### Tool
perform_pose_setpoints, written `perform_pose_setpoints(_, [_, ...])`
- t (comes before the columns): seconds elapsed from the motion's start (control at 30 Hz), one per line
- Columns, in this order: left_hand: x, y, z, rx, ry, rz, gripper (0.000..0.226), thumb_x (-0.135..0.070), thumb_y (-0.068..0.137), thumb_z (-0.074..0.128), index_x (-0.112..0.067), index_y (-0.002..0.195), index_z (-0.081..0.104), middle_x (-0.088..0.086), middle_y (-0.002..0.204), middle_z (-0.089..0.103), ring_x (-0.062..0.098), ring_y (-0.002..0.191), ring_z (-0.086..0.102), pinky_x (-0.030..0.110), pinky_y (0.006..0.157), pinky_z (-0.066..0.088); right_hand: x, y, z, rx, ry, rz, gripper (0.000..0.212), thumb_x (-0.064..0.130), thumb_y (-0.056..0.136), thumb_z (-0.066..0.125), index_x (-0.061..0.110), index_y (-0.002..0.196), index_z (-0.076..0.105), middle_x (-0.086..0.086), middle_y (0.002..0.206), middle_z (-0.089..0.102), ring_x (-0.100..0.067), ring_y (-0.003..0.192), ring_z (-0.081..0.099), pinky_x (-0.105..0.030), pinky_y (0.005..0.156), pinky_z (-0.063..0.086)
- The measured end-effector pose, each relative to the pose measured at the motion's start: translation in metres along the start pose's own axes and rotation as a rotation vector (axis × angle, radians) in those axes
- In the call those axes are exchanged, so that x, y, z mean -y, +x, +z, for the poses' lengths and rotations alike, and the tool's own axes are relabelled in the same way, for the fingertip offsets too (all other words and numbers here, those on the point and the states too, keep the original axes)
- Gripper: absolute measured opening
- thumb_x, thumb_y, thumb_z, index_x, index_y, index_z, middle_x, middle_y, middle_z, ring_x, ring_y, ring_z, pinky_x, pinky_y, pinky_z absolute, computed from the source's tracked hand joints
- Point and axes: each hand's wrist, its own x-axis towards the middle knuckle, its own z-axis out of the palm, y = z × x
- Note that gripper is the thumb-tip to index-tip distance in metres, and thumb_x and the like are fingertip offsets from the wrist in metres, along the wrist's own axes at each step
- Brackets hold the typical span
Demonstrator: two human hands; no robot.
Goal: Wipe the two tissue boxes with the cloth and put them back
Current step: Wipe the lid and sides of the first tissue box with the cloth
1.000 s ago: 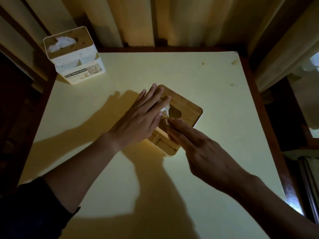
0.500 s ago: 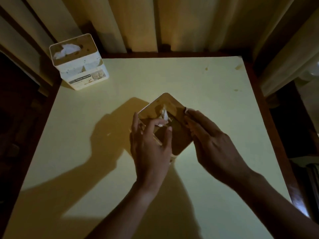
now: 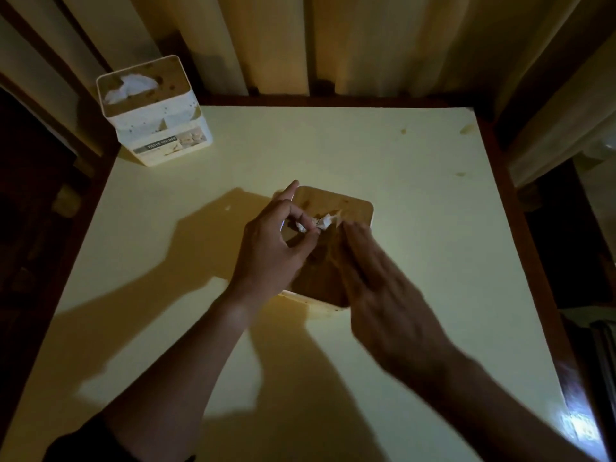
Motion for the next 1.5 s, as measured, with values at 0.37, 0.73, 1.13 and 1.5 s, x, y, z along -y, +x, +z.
perform_pose_setpoints(0.37, [0.001, 0.007, 0.002, -0.027, -0.015, 0.019, 0.017, -0.017, 0.087, 0.076, -0.024, 0.084, 0.061, -0.002, 0.16, 0.044, 0.004, 0.148, 0.038, 0.039, 0.117, 0.041, 0.012, -0.018, -0.001, -0.01, 0.098, -0.069, 0.062, -0.004, 0.093, 0.057, -0.016, 0.152, 0.044, -0.036, 0.163, 0.037, -0.047, 0.158, 0.032, -0.052, 0.126, 0.037])
perform_pose_setpoints(0.73, [0.003, 0.007, 0.002, -0.015, -0.009, 0.041, 0.017, -0.013, 0.087, 0.075, -0.024, 0.084, 0.061, -0.002, 0.16, 0.045, 0.001, 0.148, 0.037, 0.031, 0.117, 0.039, -0.042, 0.041, 0.006, 0.029, 0.1, 0.011, 0.057, 0.015, 0.106, 0.035, -0.017, 0.152, 0.045, -0.039, 0.16, 0.04, -0.051, 0.153, 0.039, -0.058, 0.12, 0.044])
perform_pose_setpoints(1.13, [0.006, 0.008, 0.001, -0.009, -0.016, 0.046, 0.017, -0.015, 0.086, 0.076, -0.024, 0.084, 0.062, -0.003, 0.16, 0.045, -0.001, 0.147, 0.037, 0.026, 0.117, 0.037, -0.026, 0.022, 0.01, -0.02, 0.037, -0.022, 0.057, 0.007, 0.101, 0.048, -0.009, 0.156, 0.045, -0.031, 0.164, 0.041, -0.043, 0.155, 0.04, -0.053, 0.125, 0.04])
perform_pose_setpoints(1.5, [0.006, 0.011, -0.002, 0.018, 0.0, 0.064, 0.017, -0.017, 0.086, 0.076, -0.025, 0.084, 0.061, -0.007, 0.159, 0.045, -0.004, 0.143, 0.041, 0.023, 0.112, 0.04, 0.013, -0.021, 0.006, -0.046, 0.105, -0.125, 0.049, 0.004, 0.101, 0.057, -0.01, 0.147, 0.056, -0.028, 0.161, 0.048, -0.038, 0.156, 0.04, -0.047, 0.126, 0.037])
